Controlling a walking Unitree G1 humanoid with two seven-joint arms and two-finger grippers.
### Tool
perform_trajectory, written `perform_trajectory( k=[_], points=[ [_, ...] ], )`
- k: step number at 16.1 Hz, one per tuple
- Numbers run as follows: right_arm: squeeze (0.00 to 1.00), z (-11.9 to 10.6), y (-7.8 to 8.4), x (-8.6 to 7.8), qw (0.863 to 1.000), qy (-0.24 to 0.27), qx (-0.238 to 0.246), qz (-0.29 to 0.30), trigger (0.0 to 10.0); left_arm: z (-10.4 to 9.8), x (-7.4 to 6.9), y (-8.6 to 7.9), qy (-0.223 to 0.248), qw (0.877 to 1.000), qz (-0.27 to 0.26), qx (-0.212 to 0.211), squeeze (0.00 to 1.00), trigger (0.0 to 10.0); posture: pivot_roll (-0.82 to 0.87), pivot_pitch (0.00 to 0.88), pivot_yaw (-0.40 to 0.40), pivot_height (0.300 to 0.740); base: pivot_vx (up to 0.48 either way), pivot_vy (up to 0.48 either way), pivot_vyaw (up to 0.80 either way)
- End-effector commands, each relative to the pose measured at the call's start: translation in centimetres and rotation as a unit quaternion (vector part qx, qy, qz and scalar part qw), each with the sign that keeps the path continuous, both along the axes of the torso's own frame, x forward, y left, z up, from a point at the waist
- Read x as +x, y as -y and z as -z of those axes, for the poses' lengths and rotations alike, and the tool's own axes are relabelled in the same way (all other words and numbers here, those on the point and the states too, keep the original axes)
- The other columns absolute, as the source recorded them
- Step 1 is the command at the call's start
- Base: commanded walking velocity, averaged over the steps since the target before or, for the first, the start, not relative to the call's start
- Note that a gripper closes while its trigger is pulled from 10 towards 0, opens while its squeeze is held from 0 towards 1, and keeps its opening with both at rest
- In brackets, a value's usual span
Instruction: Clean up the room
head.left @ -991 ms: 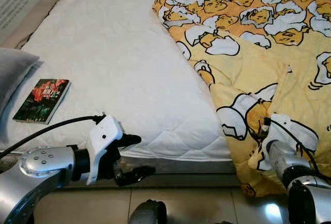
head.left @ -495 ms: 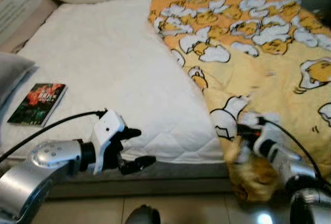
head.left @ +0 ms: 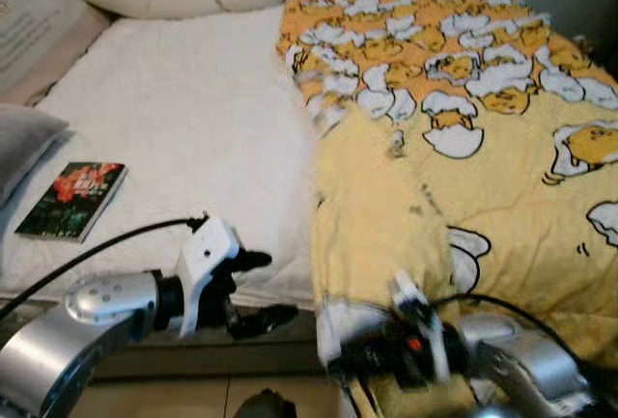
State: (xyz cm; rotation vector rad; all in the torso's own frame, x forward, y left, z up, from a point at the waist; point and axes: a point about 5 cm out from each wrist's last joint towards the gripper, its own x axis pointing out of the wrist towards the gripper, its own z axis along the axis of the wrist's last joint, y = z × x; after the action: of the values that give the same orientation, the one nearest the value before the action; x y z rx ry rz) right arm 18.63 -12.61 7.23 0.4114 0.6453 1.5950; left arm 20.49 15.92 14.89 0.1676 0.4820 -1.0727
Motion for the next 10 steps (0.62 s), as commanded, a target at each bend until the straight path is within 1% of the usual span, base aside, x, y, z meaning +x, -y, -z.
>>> perform_trajectory(
  k=[1, 2, 3, 4, 5, 6, 7, 10],
  points=[
    [0.00, -0.60, -0.25, -0.43, 1.000, 0.003, 0.011, -0.028, 0.0, -0.09, -0.24, 0.16, 0.000, 1.000, 0.008, 0.005, 0.00, 10.0, 0.13, 0.004, 0.090, 0.740, 0.000, 0.000, 0.00],
    [0.00, -0.48, -0.13, -0.40, 1.000, 0.019, -0.006, -0.020, 3.3, -0.06, -0.22, 0.20, 0.000, 1.000, 0.008, 0.005, 0.00, 10.0, 0.13, 0.000, 0.089, 0.740, 0.000, 0.000, 0.00],
    [0.00, -0.29, -0.10, -0.24, 0.999, 0.028, -0.022, -0.009, 10.0, -0.06, -0.22, 0.23, 0.000, 1.000, 0.008, 0.005, 0.00, 10.0, 0.13, 0.000, 0.089, 0.740, 0.000, 0.000, 0.00],
    [0.22, -0.04, -0.17, 0.14, 0.998, 0.038, -0.040, 0.009, 10.0, -0.06, -0.17, 0.30, 0.002, 1.000, 0.008, 0.006, 0.00, 10.0, 0.13, 0.000, 0.088, 0.740, 0.000, 0.000, 0.00],
    [1.00, -0.15, -0.25, 0.12, 0.999, 0.027, -0.039, 0.012, 10.0, -0.08, -0.15, 0.32, 0.003, 1.000, 0.008, 0.006, 0.00, 10.0, 0.13, 0.000, 0.087, 0.740, 0.000, 0.000, 0.00],
    [1.00, -0.47, -0.45, -0.06, 0.999, 0.006, -0.031, 0.011, 10.0, -0.13, -0.13, 0.30, 0.005, 1.000, 0.007, 0.006, 0.00, 10.0, 0.13, 0.000, 0.086, 0.740, 0.000, 0.000, 0.00],
    [1.00, -0.67, -0.59, -0.26, 1.000, -0.002, -0.024, 0.002, 10.0, -0.16, -0.09, 0.22, 0.006, 1.000, 0.007, 0.007, 0.00, 10.0, 0.13, 0.000, 0.086, 0.740, 0.000, 0.000, 0.00],
    [1.00, -0.97, -0.80, -0.36, 1.000, 0.006, -0.016, 0.004, 10.0, -0.13, 0.02, 0.07, 0.009, 1.000, 0.008, 0.010, 0.00, 10.0, 0.13, 0.000, 0.089, 0.740, 0.000, 0.000, 0.00]
  ],
)
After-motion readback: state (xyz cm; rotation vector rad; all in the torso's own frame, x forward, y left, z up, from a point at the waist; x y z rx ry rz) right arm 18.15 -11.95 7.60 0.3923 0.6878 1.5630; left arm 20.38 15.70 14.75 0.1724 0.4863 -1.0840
